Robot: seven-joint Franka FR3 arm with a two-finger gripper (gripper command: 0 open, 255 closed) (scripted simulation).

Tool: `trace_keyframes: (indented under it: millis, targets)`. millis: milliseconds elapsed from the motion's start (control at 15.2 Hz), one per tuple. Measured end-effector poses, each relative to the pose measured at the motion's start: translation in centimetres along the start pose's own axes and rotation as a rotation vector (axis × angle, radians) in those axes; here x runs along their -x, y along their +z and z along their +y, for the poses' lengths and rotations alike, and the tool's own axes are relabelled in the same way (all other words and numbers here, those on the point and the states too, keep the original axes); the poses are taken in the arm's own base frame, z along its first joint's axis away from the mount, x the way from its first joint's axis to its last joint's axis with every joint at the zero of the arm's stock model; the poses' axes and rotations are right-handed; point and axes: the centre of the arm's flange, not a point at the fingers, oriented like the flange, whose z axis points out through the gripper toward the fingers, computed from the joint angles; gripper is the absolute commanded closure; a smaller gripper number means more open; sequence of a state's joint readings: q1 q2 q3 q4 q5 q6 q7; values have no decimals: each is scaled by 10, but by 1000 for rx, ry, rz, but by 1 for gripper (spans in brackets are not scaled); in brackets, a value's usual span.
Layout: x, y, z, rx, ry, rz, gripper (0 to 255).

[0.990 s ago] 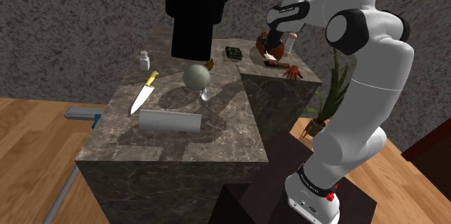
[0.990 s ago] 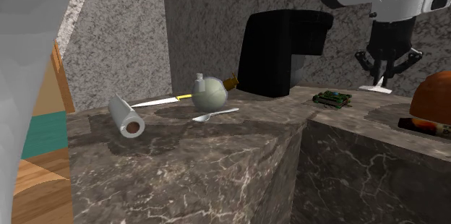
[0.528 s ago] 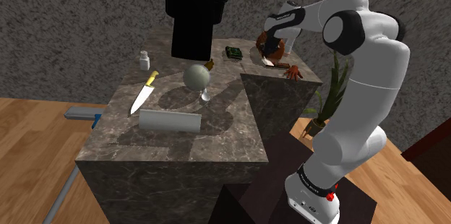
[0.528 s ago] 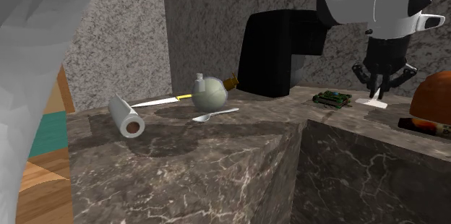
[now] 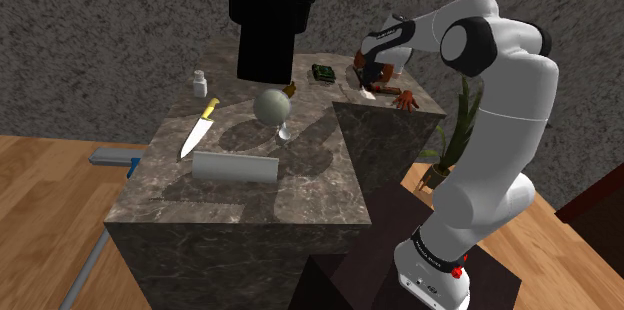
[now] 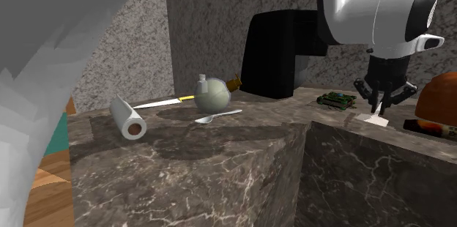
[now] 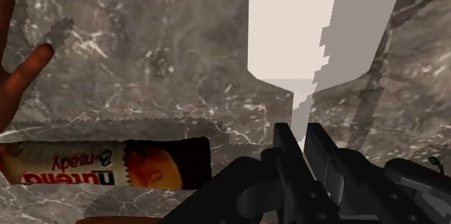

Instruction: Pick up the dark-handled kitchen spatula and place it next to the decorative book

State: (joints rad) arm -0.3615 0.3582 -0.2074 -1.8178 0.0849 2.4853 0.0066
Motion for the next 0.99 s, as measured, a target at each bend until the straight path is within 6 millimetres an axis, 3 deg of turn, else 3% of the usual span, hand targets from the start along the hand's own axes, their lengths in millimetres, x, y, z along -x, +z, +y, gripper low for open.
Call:
trace_keyframes:
  millis: [330,726,792,990]
  targets:
    - [7,23,1,0,0,0,255]
    - [9,27,1,0,0,0,255]
    - [9,28,1,0,0,1,0]
    - [9,27,1,0,0,1,0]
